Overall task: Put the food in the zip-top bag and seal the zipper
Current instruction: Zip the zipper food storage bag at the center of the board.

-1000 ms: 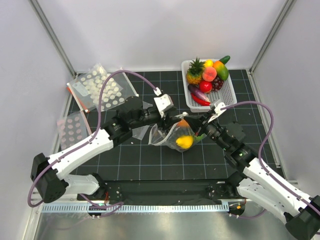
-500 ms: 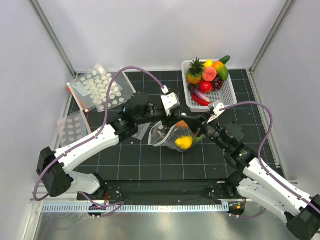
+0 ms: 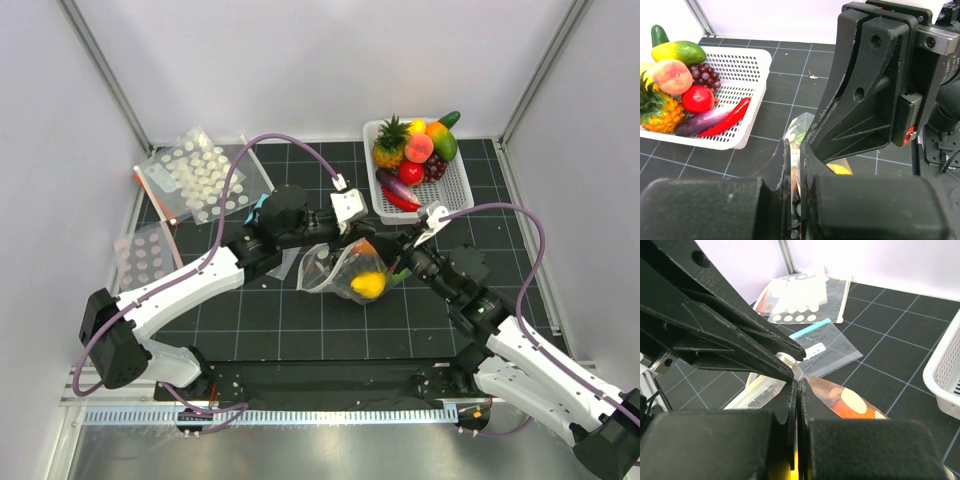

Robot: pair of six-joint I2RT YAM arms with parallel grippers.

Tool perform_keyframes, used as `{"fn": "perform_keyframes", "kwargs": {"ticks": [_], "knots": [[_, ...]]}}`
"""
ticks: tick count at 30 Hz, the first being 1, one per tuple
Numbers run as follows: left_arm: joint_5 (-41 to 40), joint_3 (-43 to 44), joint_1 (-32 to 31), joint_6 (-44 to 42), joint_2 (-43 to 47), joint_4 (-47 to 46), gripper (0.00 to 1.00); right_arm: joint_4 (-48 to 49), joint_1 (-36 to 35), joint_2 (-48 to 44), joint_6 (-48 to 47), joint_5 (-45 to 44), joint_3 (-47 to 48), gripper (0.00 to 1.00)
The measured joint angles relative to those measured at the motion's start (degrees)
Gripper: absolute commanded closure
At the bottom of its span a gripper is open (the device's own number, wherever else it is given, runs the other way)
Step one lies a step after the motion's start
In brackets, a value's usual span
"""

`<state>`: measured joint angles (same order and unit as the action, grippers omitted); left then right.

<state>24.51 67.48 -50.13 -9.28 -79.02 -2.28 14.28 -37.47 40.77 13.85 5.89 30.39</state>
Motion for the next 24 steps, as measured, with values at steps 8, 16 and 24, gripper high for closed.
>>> {"fn": "perform_keyframes", "kwargs": {"ticks": [8,16,24], "knots": [[-0.48,-0.72,-0.15,-0.76,0.79,-0.17,1.0,-0.57,-0.72,-1.75,1.57,-4.7,-0.37,0.99],[-0.94,-1.09,-0.48,-1.62,0.81,0.44,1.0,-1.22,-0.96,-5.16,2.97,-9.42,-1.36,0.99],[-3.5,-1.95,-0.48,-1.7,0.79,3.19,1.0,-3.85,-1.09,-9.88,4.81,-21.64,-2.25,0.99]]}}
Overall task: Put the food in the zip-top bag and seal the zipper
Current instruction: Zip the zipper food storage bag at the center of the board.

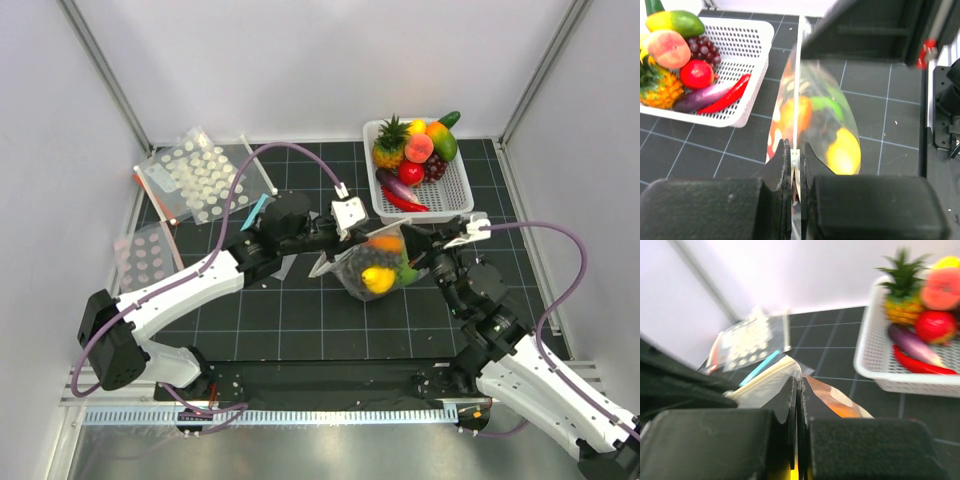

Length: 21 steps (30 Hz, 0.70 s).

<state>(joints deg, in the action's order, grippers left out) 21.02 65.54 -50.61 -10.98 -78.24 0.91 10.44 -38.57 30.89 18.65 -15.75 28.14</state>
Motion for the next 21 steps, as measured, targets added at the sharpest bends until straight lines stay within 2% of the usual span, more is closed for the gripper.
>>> {"fn": "perform_keyframes", "kwargs": {"ticks": [12,21], "knots": [[-2.32,-0.37,-0.17,0.35,-0.07,2.1,1.0,-8.35,-0.48,-2.43,5.86,-29.77,0.02,0.99],[-5.18,-0.07,-0.37,1.49,-0.94,7.28,1.0,-12.26,-0.2,-4.13,7.37,-45.92,0.02,0.99]]}}
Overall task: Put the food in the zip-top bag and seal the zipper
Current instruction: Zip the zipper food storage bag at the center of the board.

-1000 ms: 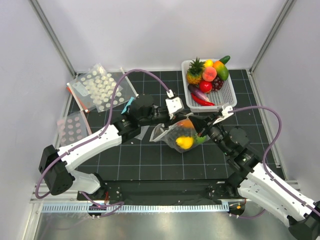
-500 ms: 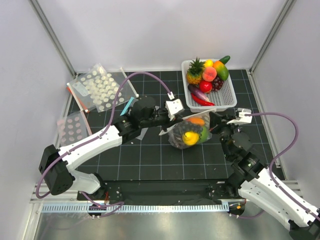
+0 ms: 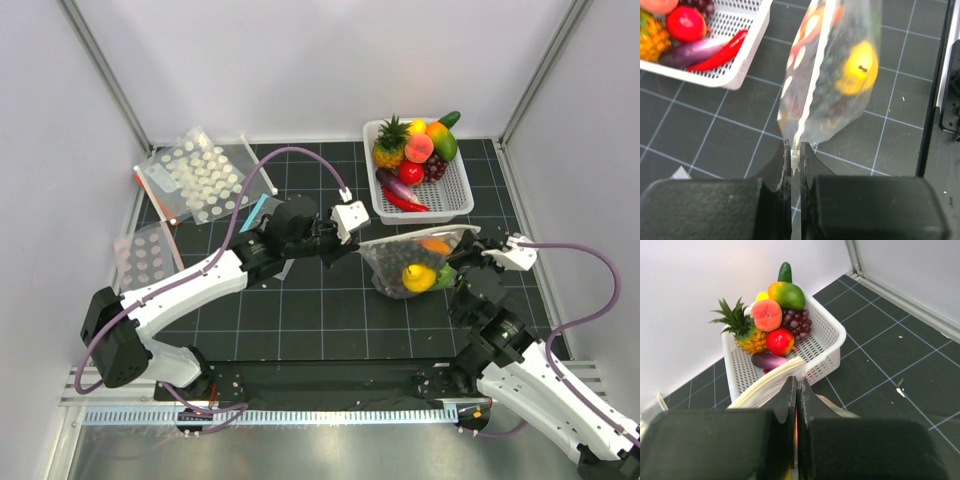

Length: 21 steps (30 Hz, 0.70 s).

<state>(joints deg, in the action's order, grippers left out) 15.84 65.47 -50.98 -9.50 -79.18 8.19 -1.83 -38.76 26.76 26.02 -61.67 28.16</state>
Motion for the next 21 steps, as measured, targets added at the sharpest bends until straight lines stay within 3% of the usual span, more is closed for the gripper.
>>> {"fn": "perform_keyframes", "kwargs": {"ticks": [10,19,20,21], "knots": [[-3.61,1.33,-0.37,2.45,-0.46,2.32,1.0,0.0,-0.04,-0.39,0.48,-0.22,-0.17,0.99],[-11.61,0.94,-0.13,4.48,-0.2,3.65,1.0,0.07,0.37,8.92,0.02,1.95,1.27,0.99],[-12.92,0.48,-0.04,4.68,0.04,3.26,1.0,0.37,0.39,10.23,0.02,2.29,1.66,0.99],[-14.08,-0.22,0.07,4.9,0.46,2.56,0.98,0.76,0.48,11.28,0.07,2.67,1.86,0.92]]}}
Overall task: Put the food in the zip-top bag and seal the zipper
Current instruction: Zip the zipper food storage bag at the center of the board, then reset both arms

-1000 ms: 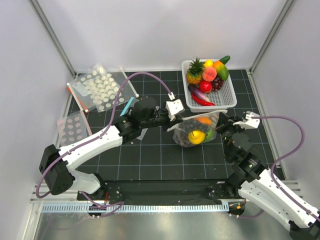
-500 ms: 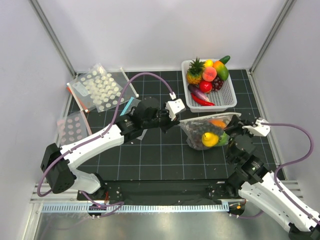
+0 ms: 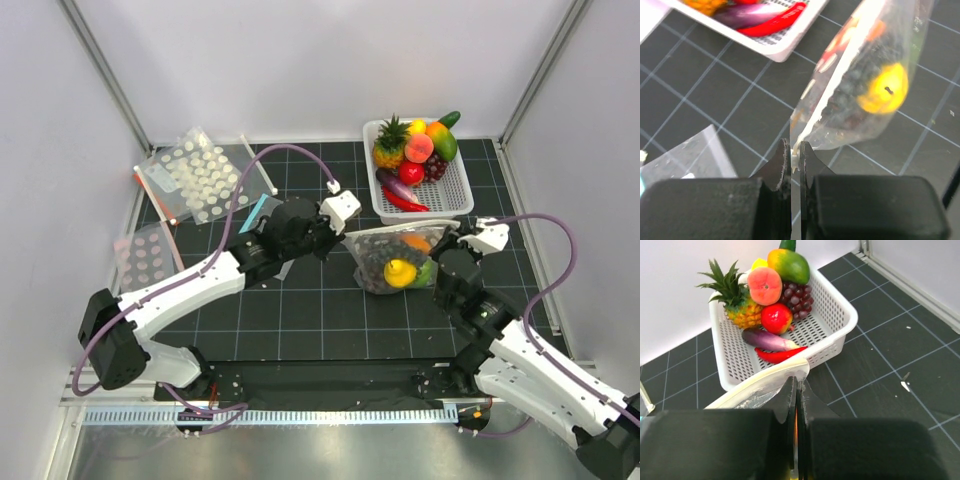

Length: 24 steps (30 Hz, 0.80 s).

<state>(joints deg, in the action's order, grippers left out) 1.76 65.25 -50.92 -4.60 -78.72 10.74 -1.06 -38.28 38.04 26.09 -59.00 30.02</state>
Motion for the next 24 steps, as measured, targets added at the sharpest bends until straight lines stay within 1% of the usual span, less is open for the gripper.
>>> {"fn": "perform_keyframes", "kwargs": {"ticks": [1,3,4,5,6,7,9,12,14,15,21,23,24], "knots": [[-1.07,-0.87,0.07,0.24,0.48,-0.98,0.87,0.52,0.07,0.68,0.11,0.48,0.04,0.58],[-3.76,-2.51,0.07,0.68,1.51,-2.43,0.68,0.74,0.39,1.44,0.76,0.26,0.35,0.21],[-5.33,-3.52,0.17,0.85,2.25,-3.04,0.52,0.63,0.81,1.73,1.03,0.0,0.66,0.11],[-7.23,-4.57,0.46,1.38,2.99,-3.82,0.46,0.35,1.27,2.05,0.94,-0.17,1.09,0.03],[-8.37,-5.11,0.59,1.46,3.43,-4.31,0.42,0.11,1.6,2.32,0.92,-0.17,1.64,0.01],[-9.73,-5.64,0.81,2.01,3.93,-4.9,0.35,-0.04,1.73,2.58,0.76,-0.11,2.23,0.0],[-11.93,-6.71,1.09,2.93,5.16,-6.14,0.29,-0.79,1.77,2.99,0.74,0.63,3.52,0.0],[-14.38,-9.14,1.16,4.48,8.5,-8.63,0.1,-3.06,1.77,2.97,1.38,1.18,5.66,0.0],[-16.33,-10.82,1.16,6.05,11.56,-9.94,0.06,-5.11,1.77,2.95,1.86,1.31,7.65,0.01],[-17.99,-11.63,1.14,7.41,13.46,-10.47,0.01,-5.62,1.77,2.89,2.03,1.33,8.33,0.0],[-26.93,-13.64,1.16,15.26,22.75,-11.37,0.0,-8.04,1.77,0.46,3.52,1.84,9.53,0.0],[-30.16,-15.69,1.16,18.51,25.94,-10.75,0.0,-8.44,1.77,-0.7,4.13,1.77,9.53,0.0],[-30.6,-16.06,1.16,18.97,26.36,-10.49,0.0,-8.68,1.77,-1.22,4.33,1.73,9.51,0.0]]}}
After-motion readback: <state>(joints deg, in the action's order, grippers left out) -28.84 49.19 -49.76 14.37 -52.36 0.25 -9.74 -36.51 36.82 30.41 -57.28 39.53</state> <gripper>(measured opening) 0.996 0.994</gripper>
